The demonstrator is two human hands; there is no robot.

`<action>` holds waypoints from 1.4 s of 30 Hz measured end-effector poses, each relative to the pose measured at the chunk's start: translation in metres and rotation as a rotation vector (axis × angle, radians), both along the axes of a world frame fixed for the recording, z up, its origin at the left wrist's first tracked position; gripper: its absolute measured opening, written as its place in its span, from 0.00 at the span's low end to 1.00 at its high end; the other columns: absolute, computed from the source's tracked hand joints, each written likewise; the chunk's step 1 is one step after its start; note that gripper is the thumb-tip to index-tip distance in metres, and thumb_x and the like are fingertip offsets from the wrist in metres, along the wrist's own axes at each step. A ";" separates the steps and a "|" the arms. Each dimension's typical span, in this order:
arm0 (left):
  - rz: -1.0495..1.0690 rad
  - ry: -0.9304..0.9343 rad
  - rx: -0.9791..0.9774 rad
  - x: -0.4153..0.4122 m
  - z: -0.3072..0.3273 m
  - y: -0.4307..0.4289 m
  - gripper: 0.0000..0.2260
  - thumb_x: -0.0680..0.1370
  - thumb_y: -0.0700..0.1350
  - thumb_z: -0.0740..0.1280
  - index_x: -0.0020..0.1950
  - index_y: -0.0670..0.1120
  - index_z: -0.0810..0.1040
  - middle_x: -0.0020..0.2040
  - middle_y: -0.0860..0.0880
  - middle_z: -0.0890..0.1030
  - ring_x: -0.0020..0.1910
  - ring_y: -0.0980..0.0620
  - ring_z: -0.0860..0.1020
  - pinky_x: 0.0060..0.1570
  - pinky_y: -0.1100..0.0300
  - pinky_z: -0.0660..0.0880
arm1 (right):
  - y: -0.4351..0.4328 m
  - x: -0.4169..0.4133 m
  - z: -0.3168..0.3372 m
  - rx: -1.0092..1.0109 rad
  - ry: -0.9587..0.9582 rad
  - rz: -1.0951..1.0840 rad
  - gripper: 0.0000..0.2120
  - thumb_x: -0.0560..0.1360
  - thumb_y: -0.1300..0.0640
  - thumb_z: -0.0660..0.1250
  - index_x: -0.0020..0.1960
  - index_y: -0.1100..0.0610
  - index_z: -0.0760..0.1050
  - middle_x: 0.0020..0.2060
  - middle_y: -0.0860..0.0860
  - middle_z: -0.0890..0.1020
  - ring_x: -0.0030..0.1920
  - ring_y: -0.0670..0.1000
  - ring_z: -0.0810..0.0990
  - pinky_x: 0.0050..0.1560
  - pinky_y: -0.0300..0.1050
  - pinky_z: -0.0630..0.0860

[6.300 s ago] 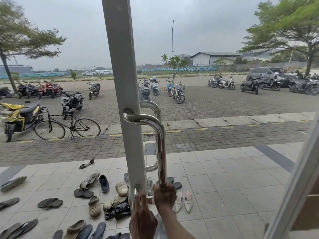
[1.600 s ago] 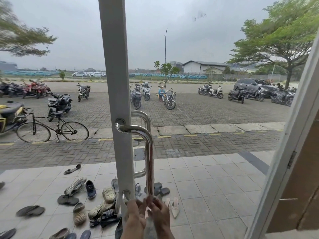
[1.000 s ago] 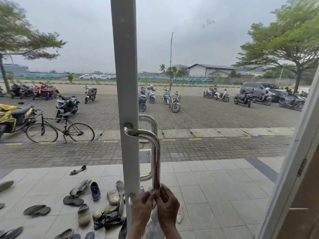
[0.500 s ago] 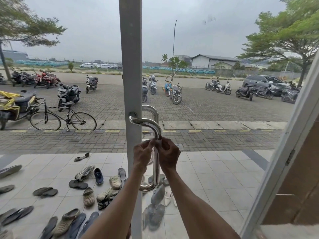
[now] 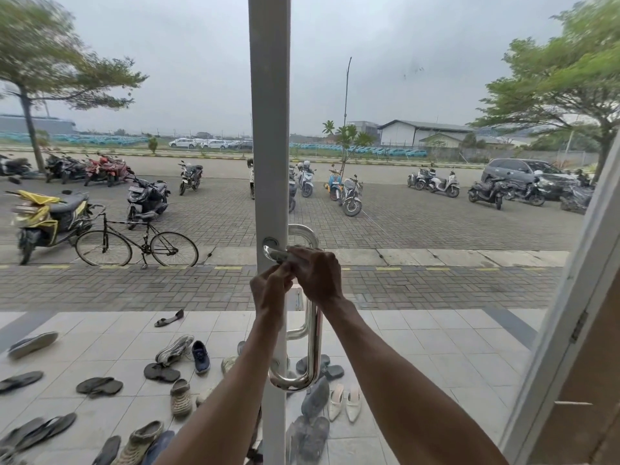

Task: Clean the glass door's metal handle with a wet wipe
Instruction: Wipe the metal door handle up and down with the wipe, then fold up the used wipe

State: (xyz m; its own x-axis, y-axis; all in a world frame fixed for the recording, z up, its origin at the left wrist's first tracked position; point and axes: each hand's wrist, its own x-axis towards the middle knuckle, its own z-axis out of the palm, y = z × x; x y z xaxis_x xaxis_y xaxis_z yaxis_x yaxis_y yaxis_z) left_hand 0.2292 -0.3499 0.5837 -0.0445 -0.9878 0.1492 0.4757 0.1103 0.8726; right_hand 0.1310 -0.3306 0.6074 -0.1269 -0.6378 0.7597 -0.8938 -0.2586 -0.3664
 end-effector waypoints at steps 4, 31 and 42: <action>0.138 0.054 0.043 0.005 -0.004 -0.009 0.05 0.76 0.43 0.72 0.46 0.42 0.85 0.37 0.46 0.86 0.40 0.50 0.85 0.41 0.59 0.81 | -0.011 0.019 0.027 0.108 0.135 -0.059 0.07 0.72 0.52 0.66 0.43 0.52 0.82 0.34 0.54 0.84 0.40 0.59 0.83 0.36 0.46 0.74; -0.014 0.429 0.295 0.083 -0.022 -0.057 0.12 0.79 0.36 0.54 0.38 0.46 0.69 0.27 0.51 0.73 0.25 0.56 0.74 0.23 0.68 0.71 | -0.056 0.120 -0.015 0.253 0.601 0.014 0.08 0.74 0.57 0.66 0.51 0.56 0.80 0.49 0.53 0.84 0.51 0.55 0.83 0.46 0.49 0.77; 0.144 0.168 0.436 0.218 -0.149 -0.089 0.16 0.77 0.36 0.62 0.31 0.46 0.78 0.26 0.52 0.76 0.28 0.56 0.73 0.26 0.66 0.67 | -0.102 0.233 -0.158 0.440 0.133 0.130 0.13 0.76 0.53 0.60 0.54 0.58 0.78 0.51 0.58 0.82 0.52 0.62 0.82 0.49 0.51 0.76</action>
